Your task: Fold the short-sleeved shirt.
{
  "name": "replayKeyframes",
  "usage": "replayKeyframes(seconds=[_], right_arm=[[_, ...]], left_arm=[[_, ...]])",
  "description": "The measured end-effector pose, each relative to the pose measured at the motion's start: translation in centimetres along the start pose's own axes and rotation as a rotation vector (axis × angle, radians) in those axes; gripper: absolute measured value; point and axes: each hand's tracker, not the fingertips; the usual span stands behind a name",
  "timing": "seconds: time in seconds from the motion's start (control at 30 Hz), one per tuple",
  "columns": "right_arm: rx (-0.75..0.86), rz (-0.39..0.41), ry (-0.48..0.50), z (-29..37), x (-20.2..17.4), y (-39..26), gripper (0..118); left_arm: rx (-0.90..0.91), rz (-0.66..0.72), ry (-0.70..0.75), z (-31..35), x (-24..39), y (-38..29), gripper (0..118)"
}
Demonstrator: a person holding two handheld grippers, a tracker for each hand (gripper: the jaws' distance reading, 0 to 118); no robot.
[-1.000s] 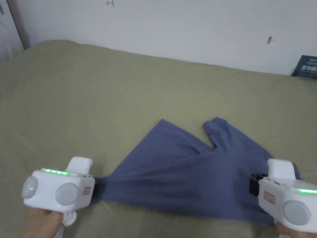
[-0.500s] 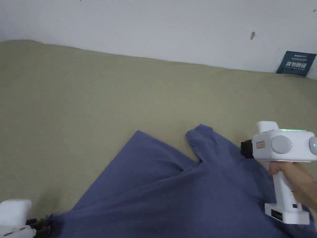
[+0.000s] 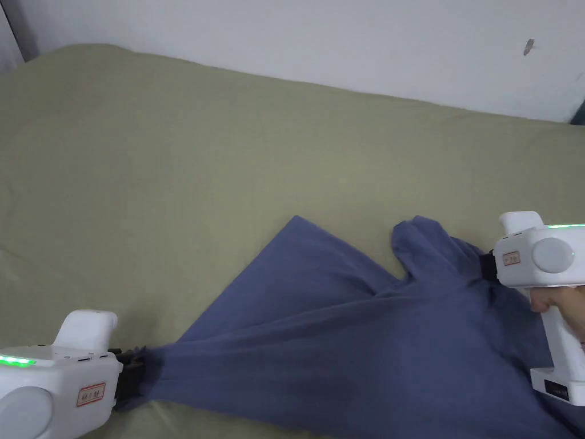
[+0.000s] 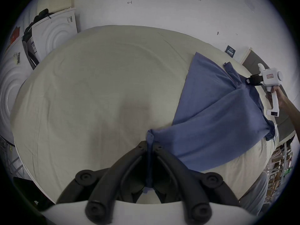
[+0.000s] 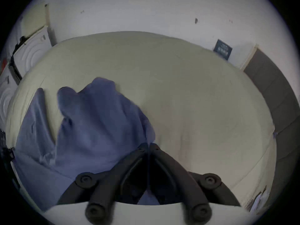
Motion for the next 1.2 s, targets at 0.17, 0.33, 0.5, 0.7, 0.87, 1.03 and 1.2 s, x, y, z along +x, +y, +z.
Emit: replayKeyframes(seconds=[0.17,0.33,0.5,0.7,0.87,1.03,1.2], right_arm=[[0.142,-0.04,-0.029,7.6,1.1,0.2,1],[0.241,-0.012,-0.067,16.9,2.2,-0.8,1],[0.376,-0.052,-0.132,25.7,4.3,-1.8,1],[0.545,-0.114,-0.219,35.7,6.0,-2.7,1],[0.624,-0.162,-0.26,40.4,7.6,-2.0,1],[0.674,-0.203,-0.281,42.6,9.1,0.3,1],[0.694,-0.247,-0.272,42.1,10.2,4.3,1]], left_arm=[[0.024,0.007,-0.005,2.1,0.4,1.0,5],[0.131,0.011,-0.027,6.1,2.2,3.6,5],[0.257,-0.053,-0.021,10.9,4.7,7.6,5],[0.405,-0.105,0.002,17.6,8.0,13.6,5],[0.487,-0.141,0.053,22.3,10.3,18.7,5],[0.546,-0.151,0.117,25.8,12.0,23.4,5],[0.571,-0.159,0.186,26.4,12.6,27.6,5]])
